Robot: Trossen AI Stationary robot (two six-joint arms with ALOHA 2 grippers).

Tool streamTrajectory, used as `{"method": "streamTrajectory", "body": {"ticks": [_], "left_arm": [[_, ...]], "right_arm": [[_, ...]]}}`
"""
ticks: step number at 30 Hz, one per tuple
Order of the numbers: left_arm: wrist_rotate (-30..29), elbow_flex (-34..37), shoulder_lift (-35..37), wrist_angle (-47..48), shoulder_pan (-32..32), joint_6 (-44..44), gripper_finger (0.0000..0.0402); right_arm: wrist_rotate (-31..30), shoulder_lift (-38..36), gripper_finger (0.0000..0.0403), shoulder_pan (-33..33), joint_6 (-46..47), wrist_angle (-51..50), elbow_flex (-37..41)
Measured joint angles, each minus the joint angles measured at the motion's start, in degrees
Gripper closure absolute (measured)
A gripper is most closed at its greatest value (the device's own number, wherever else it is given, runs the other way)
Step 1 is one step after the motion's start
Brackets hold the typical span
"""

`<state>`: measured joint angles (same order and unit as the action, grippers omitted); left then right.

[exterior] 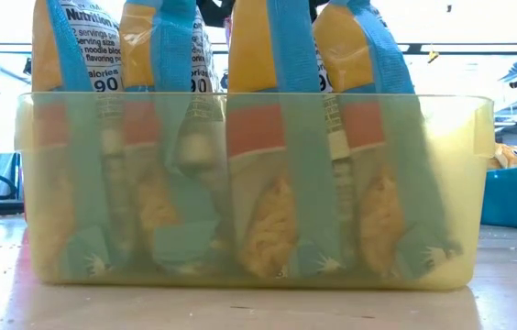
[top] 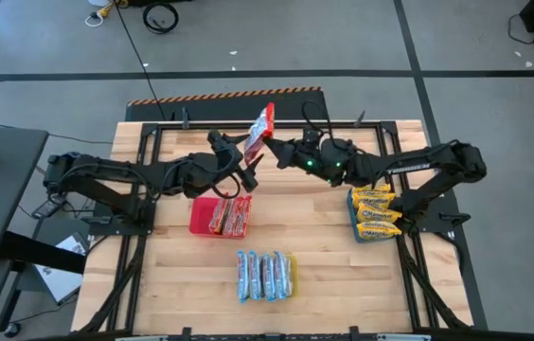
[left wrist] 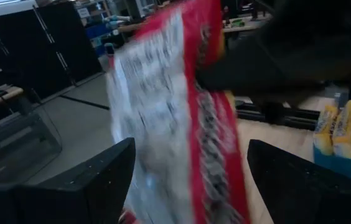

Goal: Sort Maruchan noodles
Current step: Put the red noodle pack into the red bin

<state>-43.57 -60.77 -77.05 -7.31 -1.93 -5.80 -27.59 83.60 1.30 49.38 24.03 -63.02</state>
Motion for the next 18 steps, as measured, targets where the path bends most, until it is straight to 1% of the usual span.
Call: {"method": "streamTrajectory", "body": {"ticks": [2, 4, 6, 8, 10, 13, 16, 18], "left_arm": [[-0.9, 0.0, 0.0, 0.0, 0.5, -0.1, 0.0088], [-3.9, 0.0, 0.0, 0.1, 0.5, -1.2, 0.0088], [-5.6, 0.0, 0.0, 0.0, 0.5, -3.1, 0.0089], [-4.0, 0.0, 0.0, 0.1, 0.5, -4.3, 0.0099], [-1.2, 0.0, 0.0, 0.3, 0.5, -5.3, 0.0116], [0.0, 0.0, 0.0, 0.5, 0.5, -5.0, 0.0161], [0.3, 0.0, 0.1, 0.7, 0.5, -2.8, 0.0224], [0.6, 0.0, 0.8, 1.7, 0.2, 0.2, 0.0267]], "right_arm": [[-0.7, 1.0, 0.0393, -0.7, 1.8, 1.1, 0.0], [-1.5, 1.6, 0.0393, -1.6, 3.4, 1.7, 0.0], [-2.5, 1.7, 0.0393, -2.6, 4.0, 1.7, 0.0], [-3.2, 1.7, 0.0393, -3.4, 3.3, 1.9, 0.0], [-3.1, 1.6, 0.0392, -3.6, 2.0, 2.5, 0.0], [-2.9, 1.6, 0.038, -3.6, 1.5, 3.7, 0.0], [-2.8, 1.6, 0.0361, -3.6, 1.5, 3.8, 0.0], [-1.9, 1.6, 0.0345, -3.6, 0.7, 4.5, 0.0]]}}
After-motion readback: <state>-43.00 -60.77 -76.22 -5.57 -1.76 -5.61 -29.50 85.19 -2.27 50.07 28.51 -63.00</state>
